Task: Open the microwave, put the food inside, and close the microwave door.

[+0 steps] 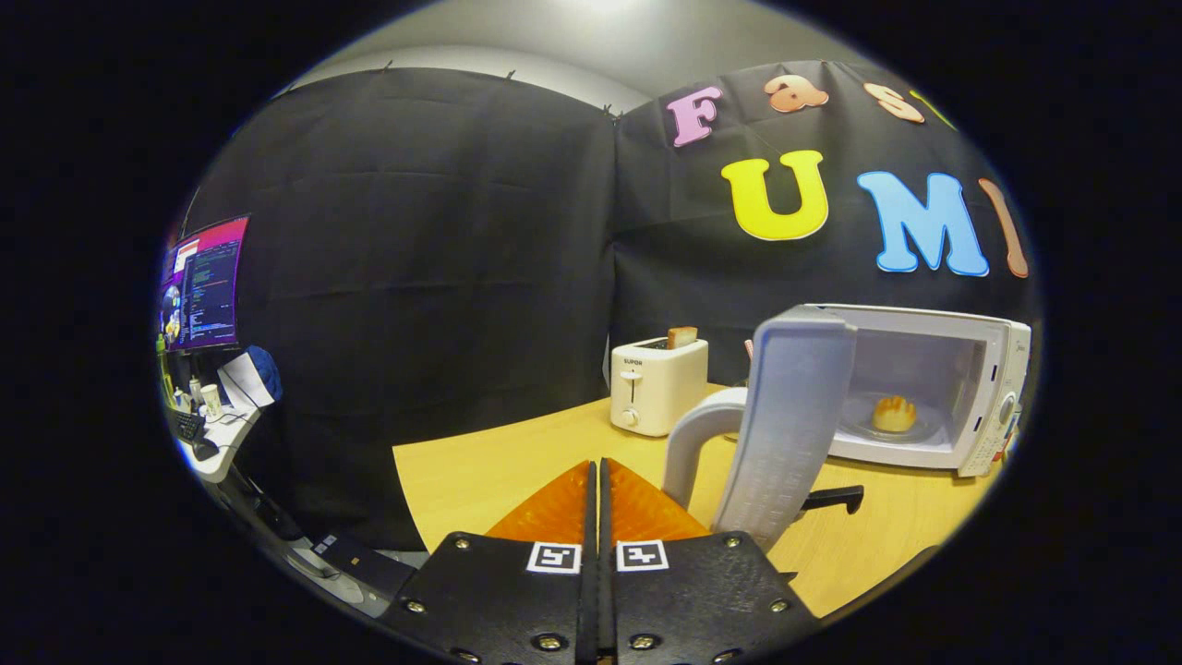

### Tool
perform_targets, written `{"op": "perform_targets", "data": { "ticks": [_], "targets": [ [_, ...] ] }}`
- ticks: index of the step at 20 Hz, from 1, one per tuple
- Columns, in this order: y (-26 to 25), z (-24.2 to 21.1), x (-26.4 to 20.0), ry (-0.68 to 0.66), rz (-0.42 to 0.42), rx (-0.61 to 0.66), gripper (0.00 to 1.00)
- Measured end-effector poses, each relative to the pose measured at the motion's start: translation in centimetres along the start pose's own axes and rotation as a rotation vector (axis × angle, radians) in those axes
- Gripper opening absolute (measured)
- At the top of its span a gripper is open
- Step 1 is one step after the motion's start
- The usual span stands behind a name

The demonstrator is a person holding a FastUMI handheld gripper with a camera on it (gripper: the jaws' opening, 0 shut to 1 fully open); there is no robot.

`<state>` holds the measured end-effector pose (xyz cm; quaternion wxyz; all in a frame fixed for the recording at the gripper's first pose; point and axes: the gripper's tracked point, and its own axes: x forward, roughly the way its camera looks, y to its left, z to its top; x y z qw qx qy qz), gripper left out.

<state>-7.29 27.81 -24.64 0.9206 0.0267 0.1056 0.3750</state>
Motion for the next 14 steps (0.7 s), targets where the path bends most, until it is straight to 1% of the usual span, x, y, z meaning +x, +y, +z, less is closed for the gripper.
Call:
{"op": "perform_targets", "data": {
  "ticks": [2, 5, 7, 10, 14],
  "targets": [
    [-0.2, -0.3, -0.2, 0.004, 0.022, 0.035, 0.0],
    [-1.6, -0.5, -2.0, -0.003, -0.017, -0.014, 0.0],
    [-3.5, -0.7, -3.1, 0.004, -0.049, -0.021, 0.0],
    [-7.0, 0.1, -4.8, -0.004, -0.125, -0.03, 0.0],
    [-13.5, 0.5, -6.3, -0.001, -0.251, -0.029, 0.0]
  ]
}}
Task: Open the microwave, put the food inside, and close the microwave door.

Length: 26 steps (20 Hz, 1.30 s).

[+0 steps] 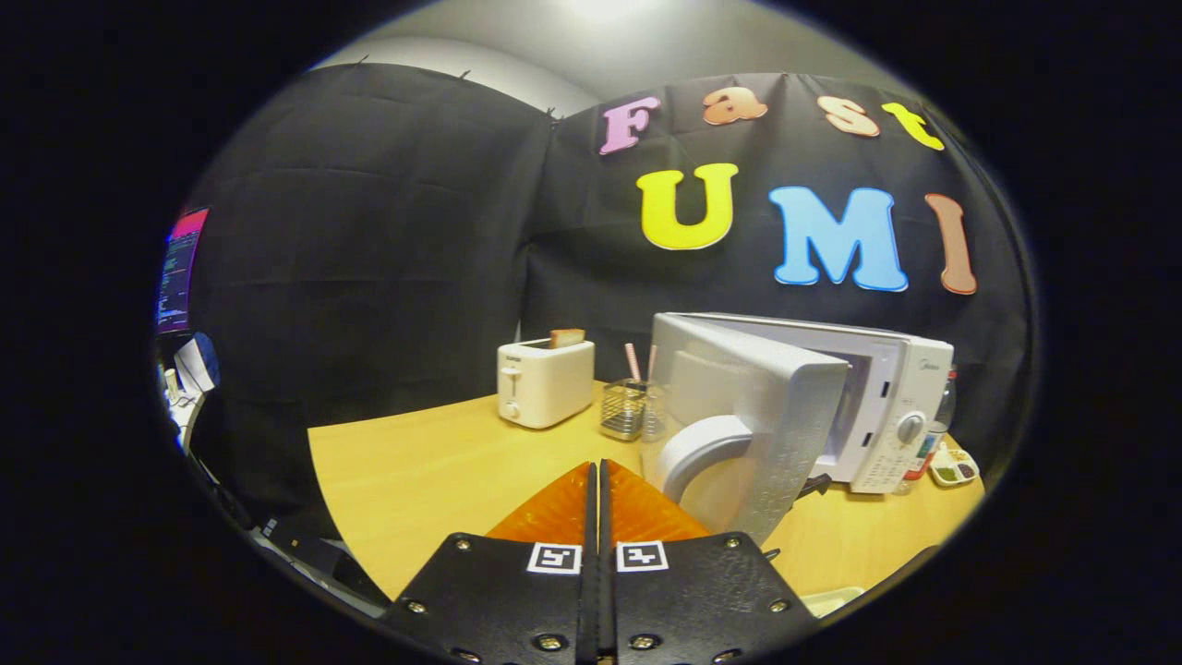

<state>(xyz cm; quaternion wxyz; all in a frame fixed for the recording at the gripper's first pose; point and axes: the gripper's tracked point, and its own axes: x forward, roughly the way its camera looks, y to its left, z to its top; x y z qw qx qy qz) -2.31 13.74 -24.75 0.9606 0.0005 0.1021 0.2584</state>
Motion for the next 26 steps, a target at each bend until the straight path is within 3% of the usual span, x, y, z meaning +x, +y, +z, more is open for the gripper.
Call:
{"op": "perform_targets", "data": {
  "ticks": [13, 21, 26],
  "targets": [
    [-18.7, 0.1, 3.5, -0.004, -0.362, -0.021, 0.0],
    [-24.3, 0.4, 7.4, -0.012, -0.501, -0.002, 0.0],
    [-25.6, 0.5, 10.3, -0.008, -0.534, 0.029, 0.0]
  ]
}}
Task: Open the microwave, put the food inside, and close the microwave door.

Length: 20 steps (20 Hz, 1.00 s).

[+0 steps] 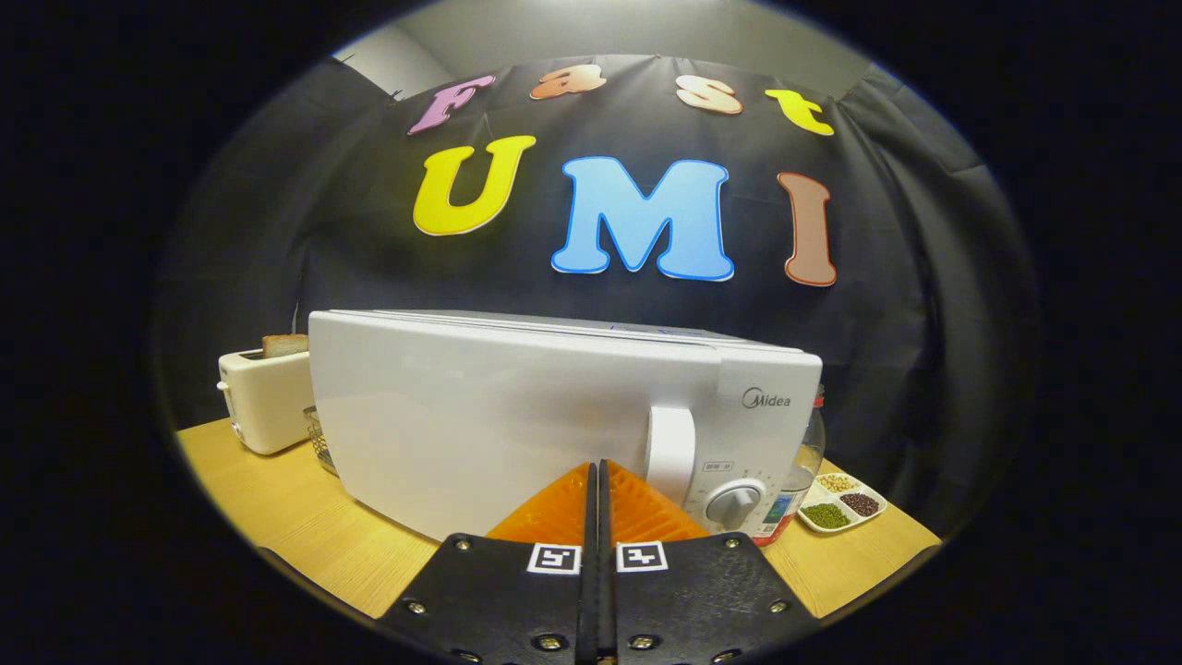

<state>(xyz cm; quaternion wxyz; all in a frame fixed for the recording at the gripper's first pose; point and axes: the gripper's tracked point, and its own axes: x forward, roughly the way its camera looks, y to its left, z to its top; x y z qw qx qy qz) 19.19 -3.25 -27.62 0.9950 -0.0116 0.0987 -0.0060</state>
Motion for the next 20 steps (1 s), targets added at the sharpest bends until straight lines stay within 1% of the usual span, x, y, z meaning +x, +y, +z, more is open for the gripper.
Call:
{"op": "perform_targets", "data": {
  "ticks": [2, 3, 4, 6, 8, 10, 13, 15, 20],
  "targets": [
    [-0.5, 0.6, 0.6, -0.02, -0.067, -0.016, 0.0],
    [-0.8, 0.0, 1.7, -0.009, -0.077, -0.004, 0.0],
    [-0.8, 1.1, 0.6, -0.025, -0.096, 0.018, 0.0],
    [-0.5, 0.7, 1.4, -0.021, -0.093, -0.014, 0.0],
    [-0.3, 0.1, 0.3, 0.019, -0.069, -0.006, 0.0],
    [-0.6, 1.0, -1.3, 0.012, -0.057, 0.015, 0.0],
    [-0.4, 3.7, -4.7, -0.001, -0.04, 0.053, 0.0],
    [0.3, 6.4, -7.3, -0.013, -0.01, 0.095, 0.0],
    [0.5, 12.5, -12.8, -0.048, -0.006, 0.112, 0.0]
  ]
}}
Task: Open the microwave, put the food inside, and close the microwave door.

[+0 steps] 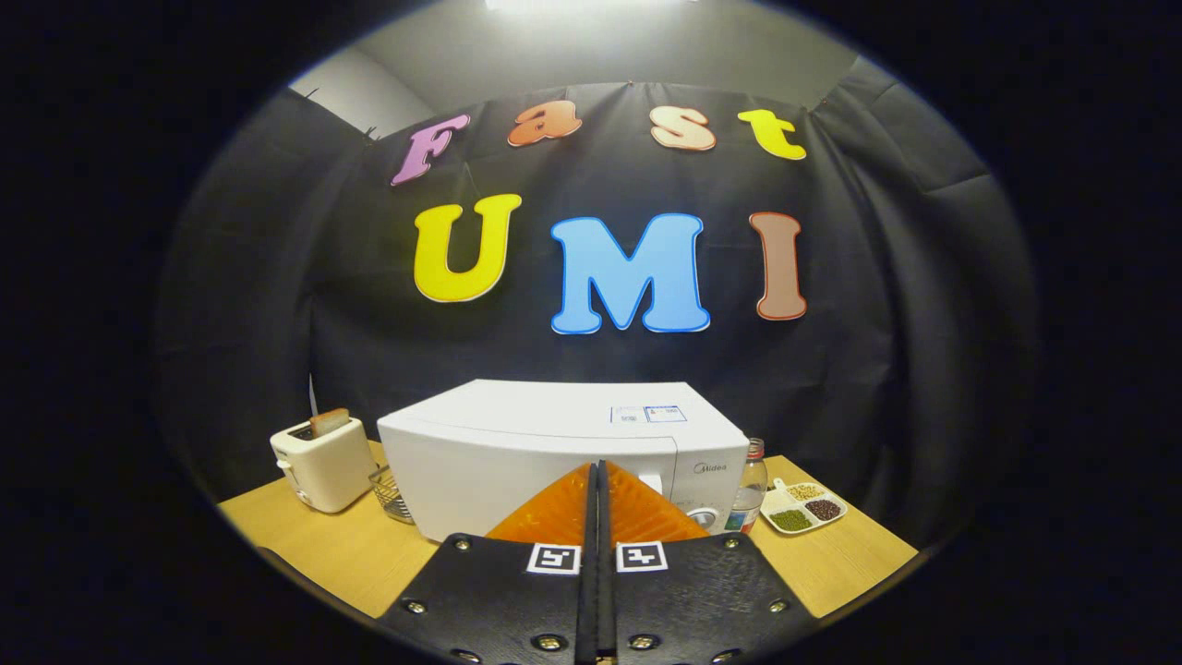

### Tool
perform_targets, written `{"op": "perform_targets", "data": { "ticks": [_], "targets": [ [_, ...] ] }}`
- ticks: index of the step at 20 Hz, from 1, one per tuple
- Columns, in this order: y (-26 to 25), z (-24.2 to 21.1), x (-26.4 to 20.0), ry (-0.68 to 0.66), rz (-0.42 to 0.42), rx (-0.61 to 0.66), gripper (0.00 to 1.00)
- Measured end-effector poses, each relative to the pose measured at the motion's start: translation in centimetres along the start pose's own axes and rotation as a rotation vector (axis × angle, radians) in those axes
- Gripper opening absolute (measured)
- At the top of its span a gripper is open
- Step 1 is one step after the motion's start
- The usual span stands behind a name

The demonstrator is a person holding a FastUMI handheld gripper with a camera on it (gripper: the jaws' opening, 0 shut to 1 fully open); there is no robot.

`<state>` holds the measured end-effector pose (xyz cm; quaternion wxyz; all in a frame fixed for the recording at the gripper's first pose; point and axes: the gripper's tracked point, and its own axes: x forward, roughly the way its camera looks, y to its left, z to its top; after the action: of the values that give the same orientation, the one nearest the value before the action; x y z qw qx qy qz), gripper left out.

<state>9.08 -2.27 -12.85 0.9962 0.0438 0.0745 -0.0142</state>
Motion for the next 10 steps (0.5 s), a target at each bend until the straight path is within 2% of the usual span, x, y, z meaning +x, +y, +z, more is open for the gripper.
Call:
{"op": "perform_targets", "data": {
  "ticks": [5, 8, 10],
  "targets": [
    [-0.3, 5.6, -4.7, -0.082, -0.055, 0.028, 0.01],
    [0.2, 7.5, -6.5, -0.104, -0.05, 0.025, 0.03],
    [0.4, 8.3, -7.5, -0.1, -0.061, 0.018, 0.13]
  ]
}}
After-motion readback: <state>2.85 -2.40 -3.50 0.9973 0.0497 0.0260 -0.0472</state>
